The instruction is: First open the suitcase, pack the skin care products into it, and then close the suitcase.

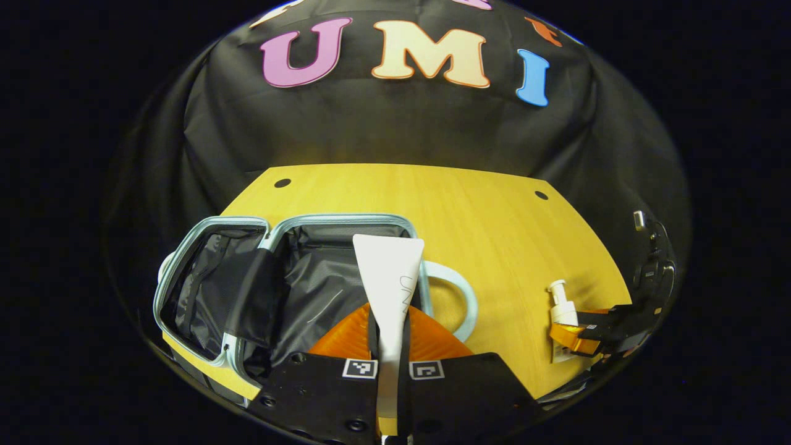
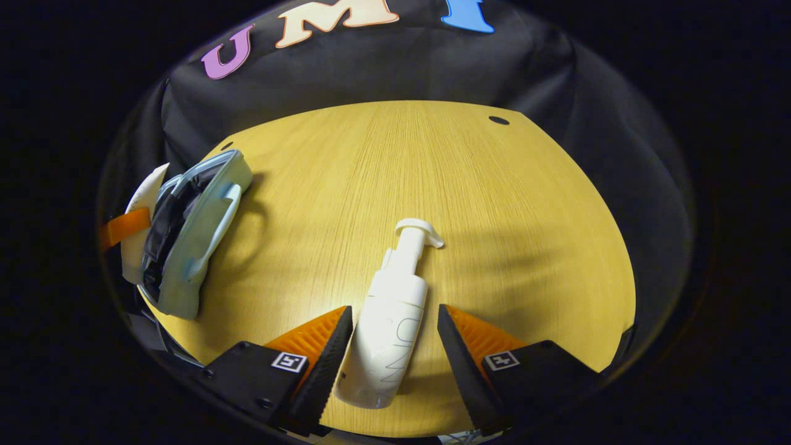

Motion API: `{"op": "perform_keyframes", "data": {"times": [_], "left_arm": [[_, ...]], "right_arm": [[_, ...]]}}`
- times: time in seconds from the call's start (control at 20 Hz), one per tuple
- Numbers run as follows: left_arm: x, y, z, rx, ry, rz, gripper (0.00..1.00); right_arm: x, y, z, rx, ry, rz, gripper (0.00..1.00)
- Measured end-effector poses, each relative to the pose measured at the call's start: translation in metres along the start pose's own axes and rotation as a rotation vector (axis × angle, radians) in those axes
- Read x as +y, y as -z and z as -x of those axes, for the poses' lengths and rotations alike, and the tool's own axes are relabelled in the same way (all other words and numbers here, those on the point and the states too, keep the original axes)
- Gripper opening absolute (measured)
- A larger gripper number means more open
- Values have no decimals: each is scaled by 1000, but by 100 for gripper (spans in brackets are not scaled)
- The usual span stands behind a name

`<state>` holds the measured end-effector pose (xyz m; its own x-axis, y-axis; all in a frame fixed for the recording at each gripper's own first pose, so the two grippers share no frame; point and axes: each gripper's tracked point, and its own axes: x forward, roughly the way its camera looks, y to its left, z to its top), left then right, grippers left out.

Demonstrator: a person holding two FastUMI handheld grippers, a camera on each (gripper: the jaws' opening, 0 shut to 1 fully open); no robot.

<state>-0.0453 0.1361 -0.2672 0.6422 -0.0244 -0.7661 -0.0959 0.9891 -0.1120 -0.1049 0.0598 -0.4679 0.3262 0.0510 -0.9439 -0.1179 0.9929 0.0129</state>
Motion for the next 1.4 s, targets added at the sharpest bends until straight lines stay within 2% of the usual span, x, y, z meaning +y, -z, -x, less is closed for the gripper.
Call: {"op": "perform_keyframes", "data": {"times": [0.25,0.35,0.55,0.95,1.05,1.2,1.4], "left_arm": [[46,18,-22,74,-47,27,5],[60,29,-31,113,-54,31,5],[85,48,-51,179,-75,29,5],[98,77,-68,264,-46,56,5],[99,74,-72,236,-28,57,6],[95,71,-68,216,-6,63,20],[85,52,-51,136,23,59,73]], "right_arm": [[2,5,-1,19,2,-12,62],[1,5,-1,29,4,-7,58],[2,5,0,44,18,-20,56],[5,5,1,57,35,-100,56],[9,0,4,43,23,-133,57],[26,-26,19,-20,-2,-155,55],[72,-67,37,-107,-71,-146,55]]}}
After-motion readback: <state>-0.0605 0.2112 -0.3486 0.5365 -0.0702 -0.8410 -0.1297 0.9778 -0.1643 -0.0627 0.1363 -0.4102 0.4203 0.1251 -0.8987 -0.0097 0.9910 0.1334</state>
